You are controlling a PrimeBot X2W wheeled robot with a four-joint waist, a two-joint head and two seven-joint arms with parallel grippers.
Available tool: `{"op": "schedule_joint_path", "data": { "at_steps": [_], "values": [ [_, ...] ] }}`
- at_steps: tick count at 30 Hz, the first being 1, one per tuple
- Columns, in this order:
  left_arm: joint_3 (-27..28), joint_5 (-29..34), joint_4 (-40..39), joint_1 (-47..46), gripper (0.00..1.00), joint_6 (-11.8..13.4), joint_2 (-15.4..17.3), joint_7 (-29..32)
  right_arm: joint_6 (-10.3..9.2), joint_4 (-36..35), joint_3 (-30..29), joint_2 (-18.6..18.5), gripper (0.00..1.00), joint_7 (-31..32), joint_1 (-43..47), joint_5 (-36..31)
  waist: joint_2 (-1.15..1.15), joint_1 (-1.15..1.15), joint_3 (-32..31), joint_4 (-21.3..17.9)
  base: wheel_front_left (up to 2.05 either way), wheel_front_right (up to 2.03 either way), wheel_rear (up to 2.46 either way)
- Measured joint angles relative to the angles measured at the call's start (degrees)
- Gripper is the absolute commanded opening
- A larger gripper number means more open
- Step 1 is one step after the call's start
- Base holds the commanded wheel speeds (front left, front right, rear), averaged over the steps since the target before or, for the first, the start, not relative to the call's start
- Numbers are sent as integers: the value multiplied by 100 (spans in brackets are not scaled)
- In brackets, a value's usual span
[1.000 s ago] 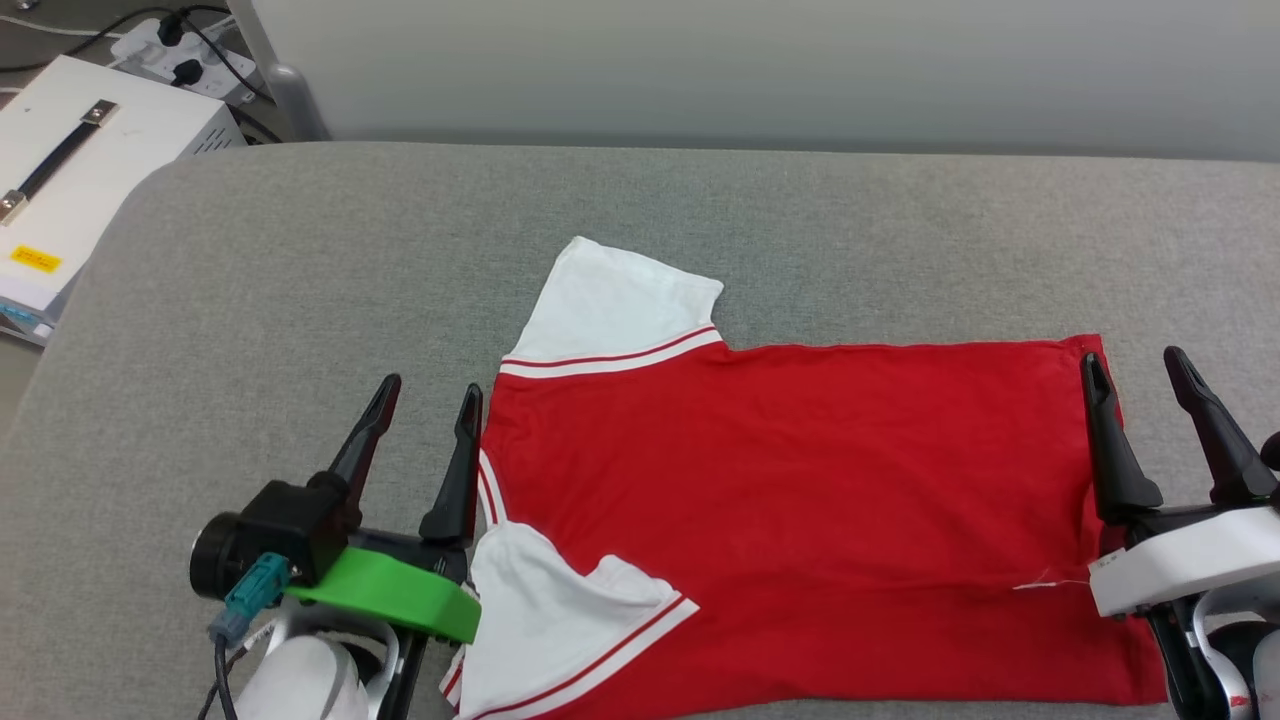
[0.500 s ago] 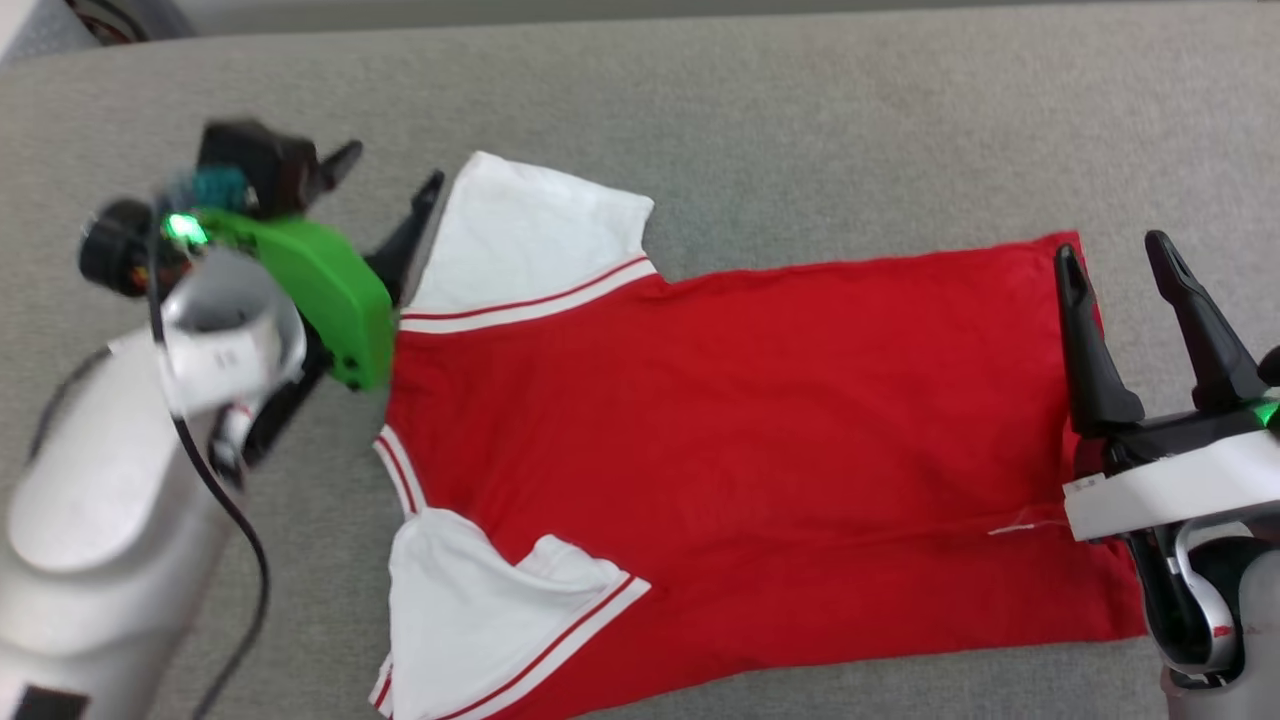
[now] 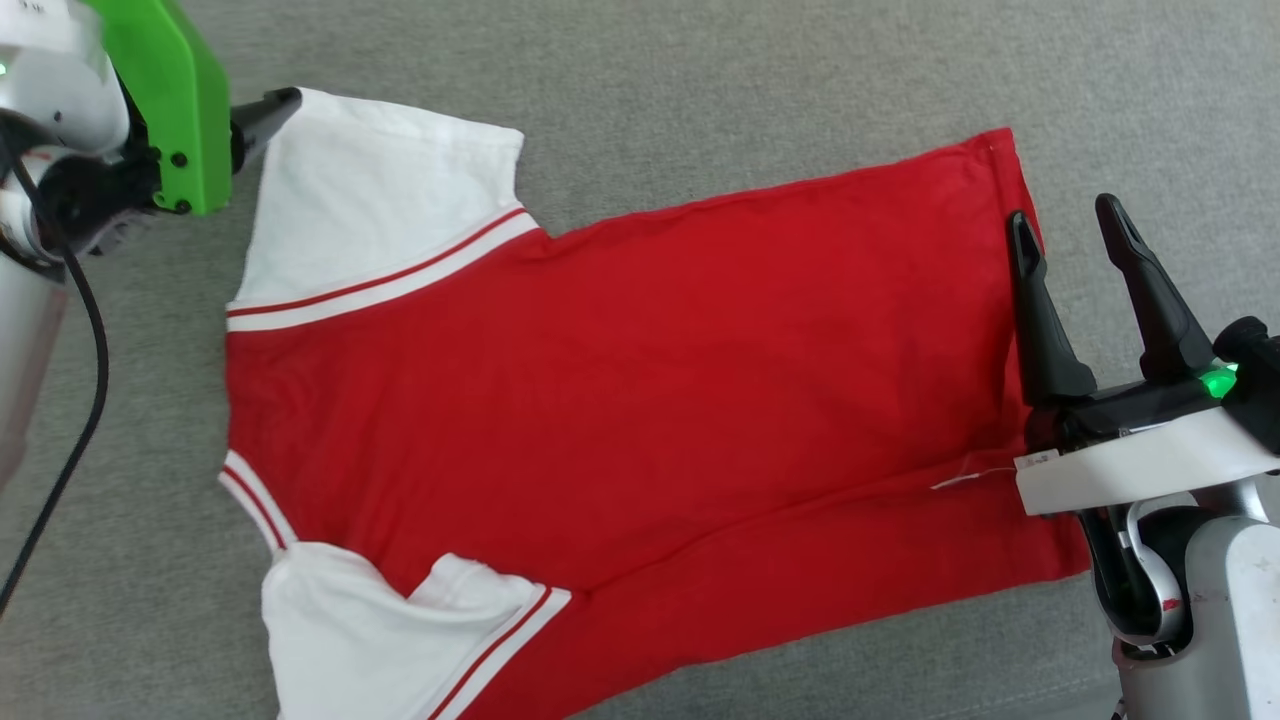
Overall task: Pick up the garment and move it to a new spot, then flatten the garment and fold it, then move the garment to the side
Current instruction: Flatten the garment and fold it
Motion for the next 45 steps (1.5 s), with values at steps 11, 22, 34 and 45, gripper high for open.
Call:
{"op": "schedule_joint_path", "data": {
  "at_steps": [11,22,34,45],
  "values": [
    [-366,76,660,-515,100,-3,98,488,0,155,3,25,100,-114,-57,3,0,0,450,-374,0,0,0],
    [-578,-84,664,-506,0,-3,24,714,0,153,-57,-20,100,-71,-63,-9,0,-1,393,-294,0,0,0],
    [-478,-149,-58,-135,0,20,-138,-116,1,202,-92,-702,100,1414,-148,-75,0,-1,52,33,0,0,0],
    [-513,-199,-1960,522,0,365,-56,-390,2,547,-445,-1546,100,5045,-1481,424,0,-1,-47,725,0,0,0]
  ]
}}
